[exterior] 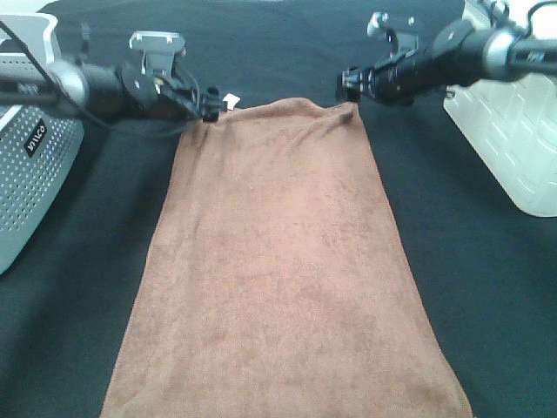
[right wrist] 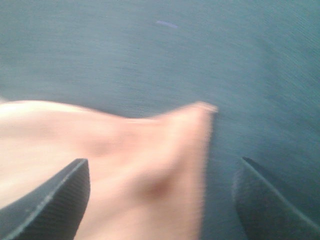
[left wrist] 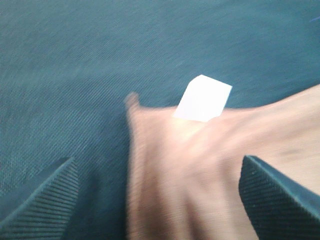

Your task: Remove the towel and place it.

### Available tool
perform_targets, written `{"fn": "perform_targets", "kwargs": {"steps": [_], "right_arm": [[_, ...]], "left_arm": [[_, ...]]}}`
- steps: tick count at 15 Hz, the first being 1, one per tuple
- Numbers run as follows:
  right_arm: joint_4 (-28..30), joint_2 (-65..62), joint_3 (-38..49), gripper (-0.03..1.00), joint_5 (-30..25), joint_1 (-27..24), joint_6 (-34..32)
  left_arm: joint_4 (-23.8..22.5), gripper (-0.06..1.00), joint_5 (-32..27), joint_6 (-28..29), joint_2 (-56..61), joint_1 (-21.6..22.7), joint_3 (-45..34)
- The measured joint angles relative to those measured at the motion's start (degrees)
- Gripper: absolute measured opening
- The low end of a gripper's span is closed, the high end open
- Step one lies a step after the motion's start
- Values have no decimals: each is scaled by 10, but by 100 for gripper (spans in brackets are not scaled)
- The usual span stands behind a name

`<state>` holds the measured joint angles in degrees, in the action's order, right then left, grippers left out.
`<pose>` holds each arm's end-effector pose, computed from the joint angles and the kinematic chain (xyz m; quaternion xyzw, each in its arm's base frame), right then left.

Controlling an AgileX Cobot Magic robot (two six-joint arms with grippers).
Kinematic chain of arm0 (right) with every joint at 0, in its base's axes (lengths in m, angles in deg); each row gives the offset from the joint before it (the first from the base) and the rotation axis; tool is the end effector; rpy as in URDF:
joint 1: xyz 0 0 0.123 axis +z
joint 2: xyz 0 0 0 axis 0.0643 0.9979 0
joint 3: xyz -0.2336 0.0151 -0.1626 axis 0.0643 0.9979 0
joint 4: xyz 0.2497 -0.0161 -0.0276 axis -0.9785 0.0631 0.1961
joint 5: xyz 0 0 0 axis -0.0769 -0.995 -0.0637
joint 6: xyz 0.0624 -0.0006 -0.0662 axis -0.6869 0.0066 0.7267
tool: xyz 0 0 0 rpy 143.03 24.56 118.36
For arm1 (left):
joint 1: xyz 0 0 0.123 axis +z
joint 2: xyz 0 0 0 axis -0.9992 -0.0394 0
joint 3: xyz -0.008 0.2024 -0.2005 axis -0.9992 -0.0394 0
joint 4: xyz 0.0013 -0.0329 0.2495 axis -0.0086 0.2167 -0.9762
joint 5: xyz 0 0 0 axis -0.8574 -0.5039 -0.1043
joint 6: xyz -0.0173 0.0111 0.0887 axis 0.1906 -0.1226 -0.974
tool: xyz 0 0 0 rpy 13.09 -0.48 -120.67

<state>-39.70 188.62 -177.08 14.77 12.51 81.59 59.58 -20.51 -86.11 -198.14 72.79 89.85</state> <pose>0.5547 0.1085 0.1170 -0.0645 0.8919 0.1699 0.4142 0.5426 -0.1431 0.0968 0.0688 0.8586 -0.0803 0.5016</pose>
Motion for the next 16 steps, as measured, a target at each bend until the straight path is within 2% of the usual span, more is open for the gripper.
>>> {"fn": "perform_targets", "kwargs": {"steps": [4,6,9,11,13,15,16], "right_arm": [[19,-92,-4,76,-163,0,-2],[57,-142,-5,76,-251,0,-37],[146,-219,-5,76,-368,0,-167],[215,-276,-5,76,-425,0,-238],[275,-325,-5,76,-466,0,-288],[317,-356,-5,76,-486,-5,-317],[329,-368,-4,76,-489,-6,-326]], "left_arm": [[-1,80,-206,4,104,30,1],[-15,80,-325,31,155,57,1],[-82,80,-468,78,235,76,1],[-158,84,-539,139,292,83,1],[-245,88,-584,202,339,99,1],[-290,88,-636,217,372,133,2],[-296,88,-658,217,389,154,2]]}}
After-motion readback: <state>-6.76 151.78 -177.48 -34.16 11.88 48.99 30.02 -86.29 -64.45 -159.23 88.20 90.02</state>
